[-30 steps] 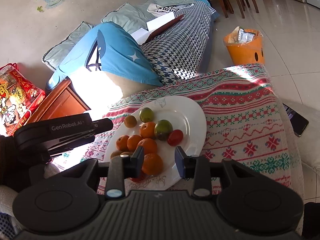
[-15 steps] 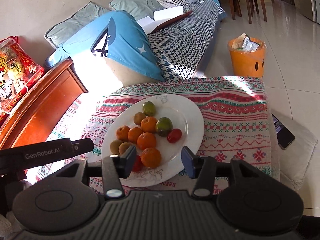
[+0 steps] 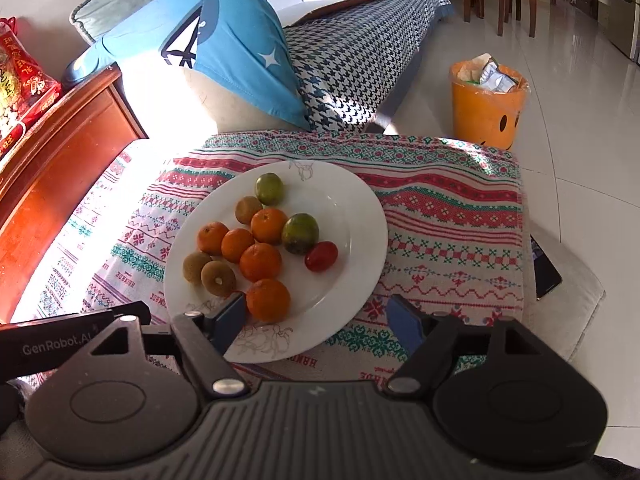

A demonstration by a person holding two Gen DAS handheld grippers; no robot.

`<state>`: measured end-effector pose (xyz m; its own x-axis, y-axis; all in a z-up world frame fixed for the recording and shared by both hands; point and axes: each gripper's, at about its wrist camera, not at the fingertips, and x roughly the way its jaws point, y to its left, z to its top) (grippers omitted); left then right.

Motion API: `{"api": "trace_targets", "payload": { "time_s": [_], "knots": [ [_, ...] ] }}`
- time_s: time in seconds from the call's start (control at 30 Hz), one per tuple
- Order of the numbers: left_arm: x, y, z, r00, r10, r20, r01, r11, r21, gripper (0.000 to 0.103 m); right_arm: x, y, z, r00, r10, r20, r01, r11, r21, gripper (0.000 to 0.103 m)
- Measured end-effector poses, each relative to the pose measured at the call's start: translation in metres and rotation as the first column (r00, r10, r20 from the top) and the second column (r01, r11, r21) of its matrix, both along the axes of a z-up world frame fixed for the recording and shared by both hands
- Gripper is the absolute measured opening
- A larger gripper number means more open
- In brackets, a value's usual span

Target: Organize fruits

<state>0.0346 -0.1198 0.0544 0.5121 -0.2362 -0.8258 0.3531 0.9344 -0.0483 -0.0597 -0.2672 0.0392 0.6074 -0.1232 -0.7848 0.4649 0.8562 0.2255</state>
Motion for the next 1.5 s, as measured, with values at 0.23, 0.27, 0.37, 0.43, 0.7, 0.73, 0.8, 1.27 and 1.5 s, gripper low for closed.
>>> {"api": "trace_targets", "payload": {
  "time_s": [0.23,0.27,0.37,0.43,0.7,0.73,0.8,1.27,1.5],
  "knots": [
    [0.001,-0.002,-0.009,0.999,0.01,-0.034,-0.009,0.999,0.041,0.081,0.003,-0.001,-0.01,0.999,-0.028,-0.042,0.03,0.999,0.045,0.078],
    [0.001,-0.002,-0.009,0.999,0.009,-0.037,-0.007,0.999,0.045,0.081,0.003,-0.001,-0.01,0.999,-0.028,-0.043,0.03,0.998,0.046,0.078],
    [-0.001,-0.004,-0.01,0.999,0.003,-0.039,-0.001,0.999,0.054,0.081,0.004,0.0,-0.011,0.998,-0.03,-0.05,0.032,0.999,0.041,0.081],
    [-0.002,-0.004,-0.011,0.999,0.001,-0.041,0.001,0.998,0.06,0.081,0.005,0.001,-0.011,0.998,-0.029,-0.056,0.031,0.999,0.035,0.082],
    [-0.001,-0.004,-0.013,0.999,0.009,-0.041,-0.005,0.997,0.081,0.081,0.006,0.007,-0.011,0.998,-0.008,-0.058,0.008,1.0,0.008,0.082],
    [-0.001,-0.004,-0.013,0.999,0.01,-0.042,-0.006,0.996,0.084,0.081,0.006,0.008,-0.011,0.998,-0.005,-0.059,0.005,1.0,0.002,0.082],
    [-0.001,-0.004,-0.014,0.999,0.012,-0.042,-0.008,0.996,0.089,0.081,0.007,0.009,-0.011,0.998,-0.001,-0.06,0.001,1.0,-0.004,0.082],
    [0.0,-0.005,-0.019,0.999,0.021,-0.043,-0.015,0.992,0.129,0.082,0.009,0.016,-0.01,0.998,0.029,-0.063,-0.032,0.998,-0.047,0.083],
    [0.0,-0.007,-0.02,0.999,0.014,-0.041,-0.008,0.99,0.142,0.082,0.009,0.016,-0.009,0.998,0.034,-0.06,-0.037,0.998,-0.056,0.084]
  ]
}}
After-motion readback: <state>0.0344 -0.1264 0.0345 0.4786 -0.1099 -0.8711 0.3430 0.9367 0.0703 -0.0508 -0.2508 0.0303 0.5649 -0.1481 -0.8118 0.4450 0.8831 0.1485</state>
